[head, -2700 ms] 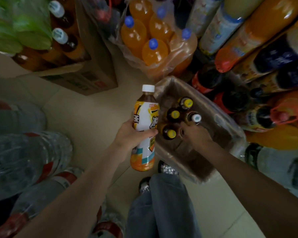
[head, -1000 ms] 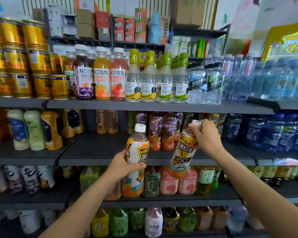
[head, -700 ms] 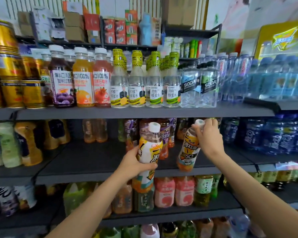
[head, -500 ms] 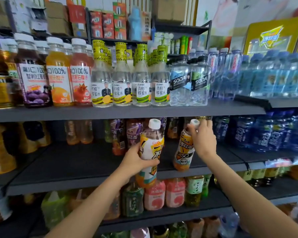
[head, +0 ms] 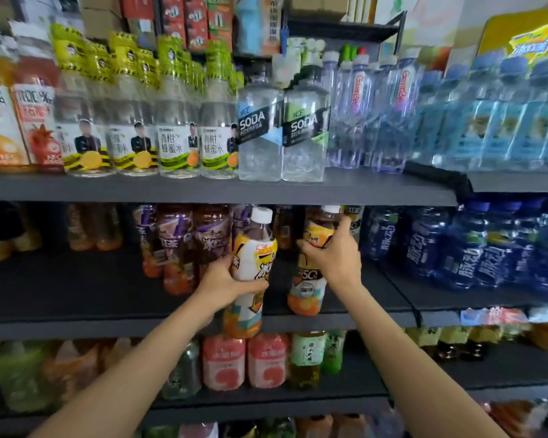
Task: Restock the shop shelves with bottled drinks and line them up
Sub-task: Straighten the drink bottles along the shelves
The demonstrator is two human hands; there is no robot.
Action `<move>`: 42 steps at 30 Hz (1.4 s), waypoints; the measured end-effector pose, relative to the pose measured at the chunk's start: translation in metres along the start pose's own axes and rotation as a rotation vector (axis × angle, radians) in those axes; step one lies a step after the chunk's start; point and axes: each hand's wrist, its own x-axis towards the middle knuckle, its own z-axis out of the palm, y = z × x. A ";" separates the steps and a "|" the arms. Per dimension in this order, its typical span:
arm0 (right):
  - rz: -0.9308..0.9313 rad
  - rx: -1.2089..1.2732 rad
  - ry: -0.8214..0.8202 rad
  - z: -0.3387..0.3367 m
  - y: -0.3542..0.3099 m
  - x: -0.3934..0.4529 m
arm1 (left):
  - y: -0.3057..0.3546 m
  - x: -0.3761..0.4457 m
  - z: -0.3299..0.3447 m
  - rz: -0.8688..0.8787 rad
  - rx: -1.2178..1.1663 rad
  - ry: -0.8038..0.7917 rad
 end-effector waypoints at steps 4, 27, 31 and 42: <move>0.076 -0.023 0.002 -0.030 0.058 0.047 | 0.009 0.019 0.045 -0.033 -0.009 0.016; 0.054 0.134 -0.115 -0.015 0.153 0.065 | 0.000 0.105 0.198 -0.126 0.312 0.188; -0.036 0.171 -0.084 -0.016 0.137 0.050 | -0.018 0.104 0.202 -0.096 0.197 0.211; -0.452 0.247 -0.358 0.078 -0.003 -0.065 | -0.097 -0.082 0.034 -0.077 0.418 0.422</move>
